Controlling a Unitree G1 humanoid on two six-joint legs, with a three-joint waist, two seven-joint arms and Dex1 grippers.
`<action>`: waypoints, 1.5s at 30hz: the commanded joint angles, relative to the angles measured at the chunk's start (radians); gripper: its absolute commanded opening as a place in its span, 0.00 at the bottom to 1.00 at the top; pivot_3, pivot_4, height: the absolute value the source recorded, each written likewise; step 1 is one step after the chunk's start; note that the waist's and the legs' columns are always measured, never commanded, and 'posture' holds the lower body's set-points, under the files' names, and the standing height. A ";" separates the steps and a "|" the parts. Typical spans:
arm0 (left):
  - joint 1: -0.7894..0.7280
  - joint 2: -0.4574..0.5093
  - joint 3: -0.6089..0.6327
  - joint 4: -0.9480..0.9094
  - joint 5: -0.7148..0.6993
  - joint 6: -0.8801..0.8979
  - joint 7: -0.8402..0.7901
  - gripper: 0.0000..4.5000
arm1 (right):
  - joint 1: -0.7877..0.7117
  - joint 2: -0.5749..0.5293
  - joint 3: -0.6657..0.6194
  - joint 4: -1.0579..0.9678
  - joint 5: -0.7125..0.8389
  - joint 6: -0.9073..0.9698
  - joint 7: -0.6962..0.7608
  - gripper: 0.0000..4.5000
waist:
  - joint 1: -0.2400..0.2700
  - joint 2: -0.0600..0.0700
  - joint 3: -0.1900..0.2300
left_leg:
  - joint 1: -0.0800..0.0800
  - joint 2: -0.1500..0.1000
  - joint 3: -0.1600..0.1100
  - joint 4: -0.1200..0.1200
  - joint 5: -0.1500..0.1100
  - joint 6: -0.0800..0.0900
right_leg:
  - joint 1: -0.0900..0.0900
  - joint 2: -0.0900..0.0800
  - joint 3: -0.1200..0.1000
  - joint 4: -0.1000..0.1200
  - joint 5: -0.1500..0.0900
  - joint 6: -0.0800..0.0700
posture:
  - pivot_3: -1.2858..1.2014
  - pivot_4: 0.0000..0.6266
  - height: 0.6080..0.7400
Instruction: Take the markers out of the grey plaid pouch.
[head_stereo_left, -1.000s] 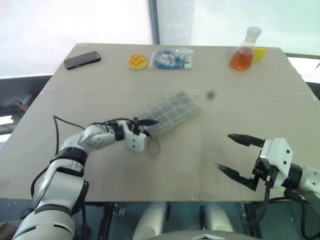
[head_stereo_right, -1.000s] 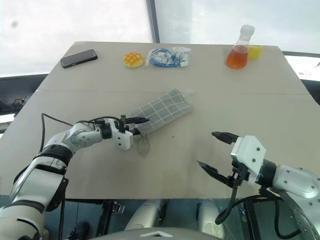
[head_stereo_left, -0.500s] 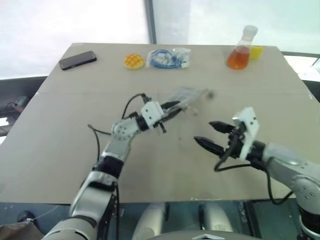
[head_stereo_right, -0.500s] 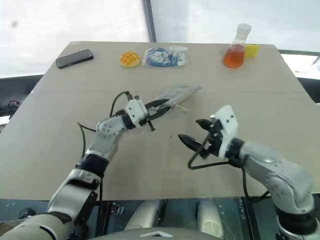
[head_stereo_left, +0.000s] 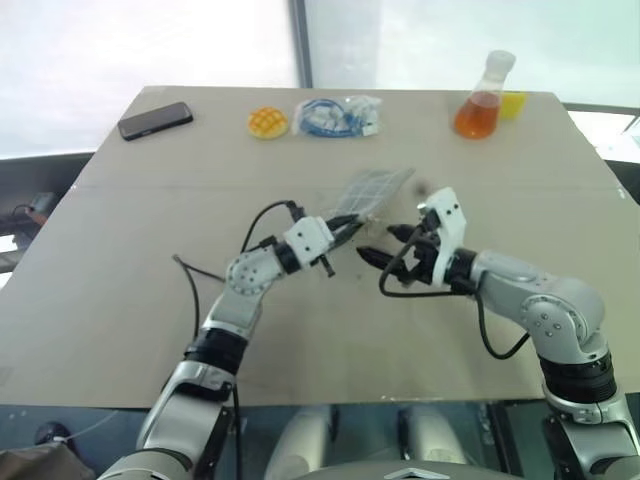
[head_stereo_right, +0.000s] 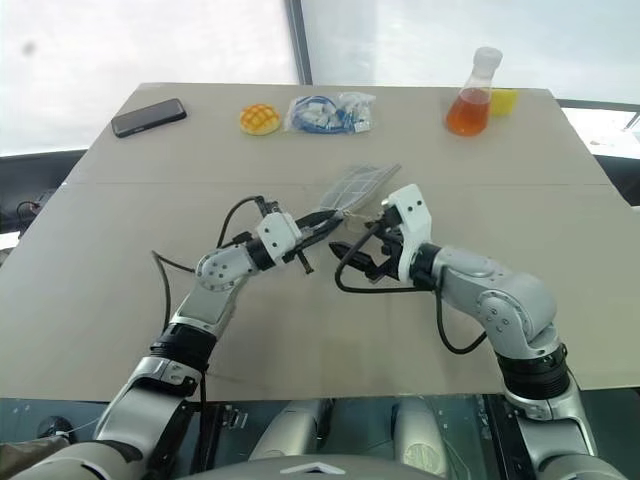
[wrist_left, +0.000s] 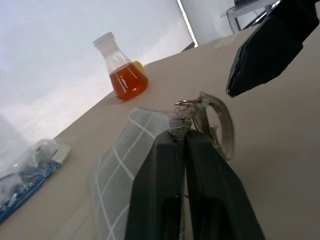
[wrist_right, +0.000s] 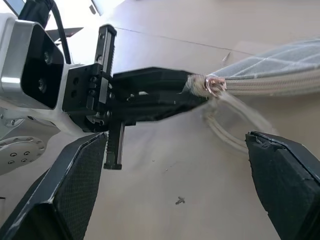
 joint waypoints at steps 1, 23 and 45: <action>-0.028 0.014 0.015 -0.005 0.083 -0.004 0.076 0.07 | -0.016 -0.006 -0.014 -0.017 -0.020 -0.031 0.022 1.00 | 0.000 0.000 0.000 | 0.000 0.000 0.000 0.000 0.000 0.000 | 0.000 0.000 0.000 0.000 0.000 0.000 | 0.52 0.24 1.00; -0.052 0.051 -0.053 0.030 0.396 0.025 0.298 0.52 | -0.008 0.004 0.013 -0.024 -0.124 -0.074 0.078 1.00 | -0.001 0.000 0.000 | 0.000 0.000 -0.001 0.000 0.000 0.000 | 0.000 0.000 0.000 0.000 0.000 0.000 | 0.52 0.24 1.00; 0.025 0.102 -0.007 -0.126 0.116 -0.088 0.117 0.00 | -0.103 0.085 0.042 0.156 -0.213 -0.111 0.113 0.89 | -0.005 0.001 0.001 | 0.000 0.000 -0.003 -0.002 0.000 0.000 | -0.001 0.000 0.000 -0.001 0.000 0.000 | 0.52 0.24 1.00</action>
